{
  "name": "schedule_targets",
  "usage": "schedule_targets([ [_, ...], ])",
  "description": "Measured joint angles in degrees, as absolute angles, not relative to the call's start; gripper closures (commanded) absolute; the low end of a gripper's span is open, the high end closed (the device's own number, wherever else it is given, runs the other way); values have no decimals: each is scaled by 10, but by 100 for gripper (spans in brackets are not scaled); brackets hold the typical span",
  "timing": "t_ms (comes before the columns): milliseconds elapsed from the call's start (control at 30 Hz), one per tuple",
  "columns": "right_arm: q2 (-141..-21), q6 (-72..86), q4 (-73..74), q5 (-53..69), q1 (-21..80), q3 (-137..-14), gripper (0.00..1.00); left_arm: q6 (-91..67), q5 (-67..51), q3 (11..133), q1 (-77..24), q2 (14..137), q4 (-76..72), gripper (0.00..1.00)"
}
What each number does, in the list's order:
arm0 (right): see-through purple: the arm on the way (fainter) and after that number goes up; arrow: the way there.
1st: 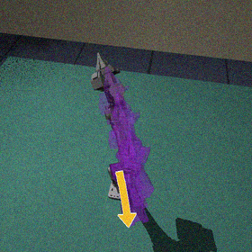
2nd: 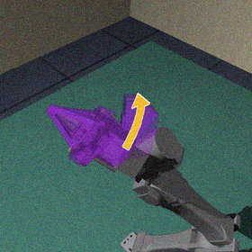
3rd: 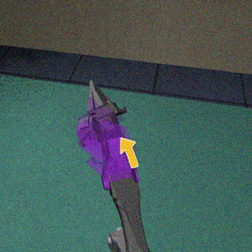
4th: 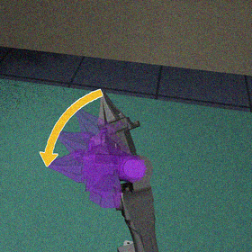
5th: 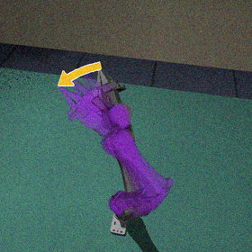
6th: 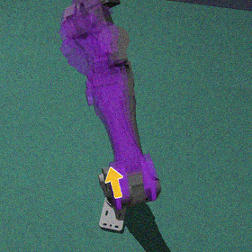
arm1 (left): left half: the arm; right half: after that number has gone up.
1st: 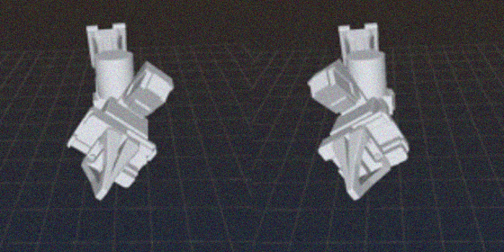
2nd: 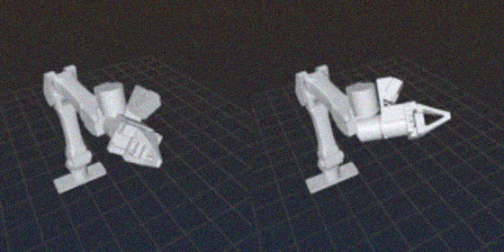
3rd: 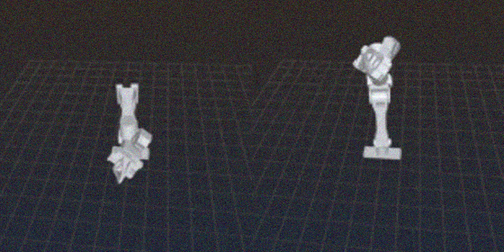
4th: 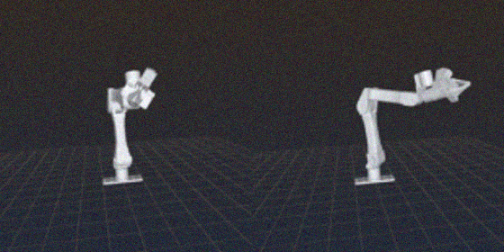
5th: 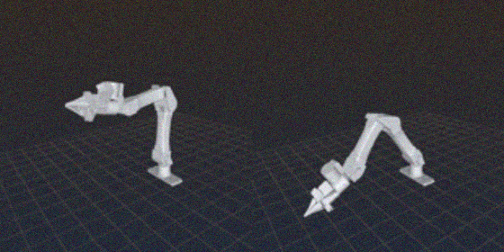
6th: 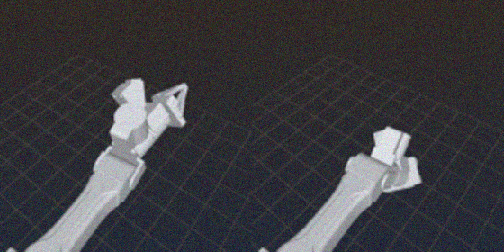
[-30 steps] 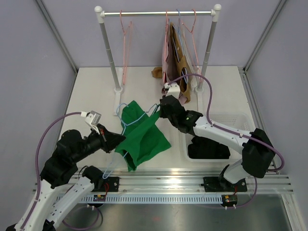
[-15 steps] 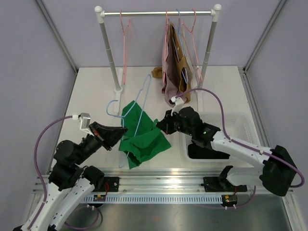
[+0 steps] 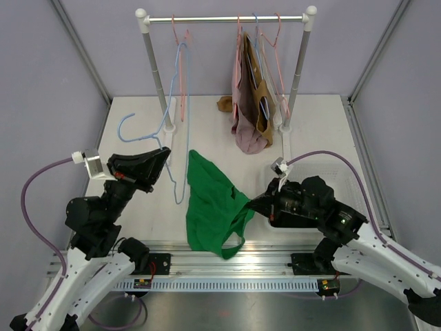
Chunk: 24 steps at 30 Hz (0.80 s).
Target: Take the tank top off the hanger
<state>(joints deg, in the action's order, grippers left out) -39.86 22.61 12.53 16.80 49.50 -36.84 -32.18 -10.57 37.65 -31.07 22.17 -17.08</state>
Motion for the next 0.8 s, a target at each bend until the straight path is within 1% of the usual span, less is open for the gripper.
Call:
schedule_targets([
  [67, -370, 227, 148, 161, 495, -369, 99, -318, -103, 420, -311, 248, -132, 100],
  [100, -364, 227, 153, 161, 495, -369, 90, -317, -100, 441, -311, 257, -104, 100],
  [133, -362, 228, 154, 162, 495, -371, 50, -317, -97, 457, -311, 263, -83, 100],
  [167, -366, 233, 153, 165, 495, -371, 26, -316, -92, 476, -311, 268, -55, 100],
  [200, -375, 235, 153, 166, 495, -372, 13, -316, -86, 494, -311, 272, -27, 100],
  [233, -387, 238, 152, 166, 495, -373, 4, -316, -80, 511, -311, 276, -2, 100],
  [333, -437, 244, 165, 142, 495, -393, 1, -317, -50, 566, -311, 291, 93, 100],
  [433, -465, 249, 191, 104, 495, -418, 1, -314, -30, 629, -311, 332, 166, 100],
  [633, -458, 262, 205, 69, 495, -473, 0, -295, -20, 744, -311, 468, 263, 100],
  [800, -445, 269, 209, 65, 495, -482, 0, -284, 8, 862, -311, 599, 343, 100],
])
